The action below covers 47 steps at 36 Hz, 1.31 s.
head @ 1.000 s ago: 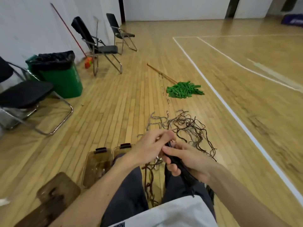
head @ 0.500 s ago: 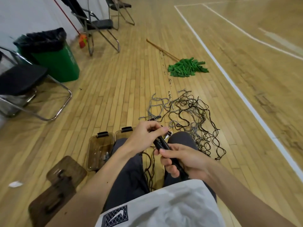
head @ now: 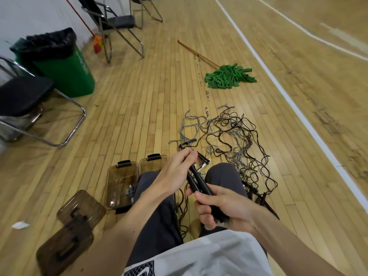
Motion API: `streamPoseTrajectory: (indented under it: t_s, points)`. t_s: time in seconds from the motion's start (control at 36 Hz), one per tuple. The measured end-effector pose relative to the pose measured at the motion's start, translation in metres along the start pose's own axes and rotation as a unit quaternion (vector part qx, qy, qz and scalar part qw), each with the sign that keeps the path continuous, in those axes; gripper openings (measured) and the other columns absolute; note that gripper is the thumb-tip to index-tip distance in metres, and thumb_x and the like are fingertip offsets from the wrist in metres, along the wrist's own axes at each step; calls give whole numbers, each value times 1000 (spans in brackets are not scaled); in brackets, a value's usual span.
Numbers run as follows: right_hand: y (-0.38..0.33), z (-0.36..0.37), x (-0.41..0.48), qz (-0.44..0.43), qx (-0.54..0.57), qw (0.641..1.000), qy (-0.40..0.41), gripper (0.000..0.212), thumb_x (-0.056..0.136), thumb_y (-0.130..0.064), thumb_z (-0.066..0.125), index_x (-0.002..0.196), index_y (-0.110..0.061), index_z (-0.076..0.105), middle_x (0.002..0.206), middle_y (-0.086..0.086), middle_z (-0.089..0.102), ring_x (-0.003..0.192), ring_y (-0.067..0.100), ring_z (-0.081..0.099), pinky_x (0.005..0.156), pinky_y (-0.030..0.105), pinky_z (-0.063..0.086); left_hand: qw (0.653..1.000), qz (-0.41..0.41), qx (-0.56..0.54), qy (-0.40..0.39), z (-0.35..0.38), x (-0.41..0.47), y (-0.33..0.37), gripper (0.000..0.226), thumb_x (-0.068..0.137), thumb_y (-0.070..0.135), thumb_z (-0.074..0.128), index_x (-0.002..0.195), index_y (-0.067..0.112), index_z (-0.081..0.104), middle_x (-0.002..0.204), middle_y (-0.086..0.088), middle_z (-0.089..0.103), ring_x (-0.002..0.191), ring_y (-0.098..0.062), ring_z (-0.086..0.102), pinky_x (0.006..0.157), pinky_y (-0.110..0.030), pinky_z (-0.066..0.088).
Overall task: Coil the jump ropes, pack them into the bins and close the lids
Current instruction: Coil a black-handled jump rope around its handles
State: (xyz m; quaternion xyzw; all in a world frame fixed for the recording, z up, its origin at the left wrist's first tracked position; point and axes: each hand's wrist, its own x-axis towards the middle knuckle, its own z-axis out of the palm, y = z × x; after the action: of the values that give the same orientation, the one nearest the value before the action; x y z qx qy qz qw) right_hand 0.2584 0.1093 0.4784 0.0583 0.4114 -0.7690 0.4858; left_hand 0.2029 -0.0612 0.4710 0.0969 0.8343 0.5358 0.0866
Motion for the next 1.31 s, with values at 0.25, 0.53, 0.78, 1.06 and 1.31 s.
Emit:
streamPoseTrajectory:
  t_s: [0.25,0.53,0.78,1.06,1.31]
  points:
    - [-2,-5,6,14,-18,999,25,26,96,-32,56,114,-14,54,64,-3,24,44,5,24,39,17,25,988,-61,-140,-5,-3,7,-9,44,106,41,40,70,21,56,64,7,46,59,-12,42,55,-25,34]
    - [-28,-1,-7,-44,-95,993,56,36,89,-41,61,106,-10,58,63,-3,23,42,4,18,37,16,17,940,-140,-306,-54,31,-11,-18,75,89,74,22,102,12,61,88,-15,46,72,-26,36,56,-26,32]
    - [-30,-6,-5,-81,-203,966,139,25,105,-34,48,101,-10,54,60,-4,30,45,9,20,38,18,21,934,-181,-305,-39,46,-19,-21,46,104,52,32,108,12,52,63,4,39,55,-9,33,54,-26,26]
    - [-22,-26,7,-72,-280,933,214,27,105,-31,50,109,-5,57,58,-5,34,48,11,20,40,22,20,982,-101,133,-84,36,-33,-12,25,109,40,26,99,25,43,67,7,48,52,-8,41,52,-31,32]
    - [-13,-37,8,-24,-385,894,229,22,105,-32,51,95,-13,53,59,-3,33,43,9,22,38,21,23,806,92,551,-196,3,-26,11,24,109,35,36,119,16,47,97,3,54,91,-22,63,71,-38,54]
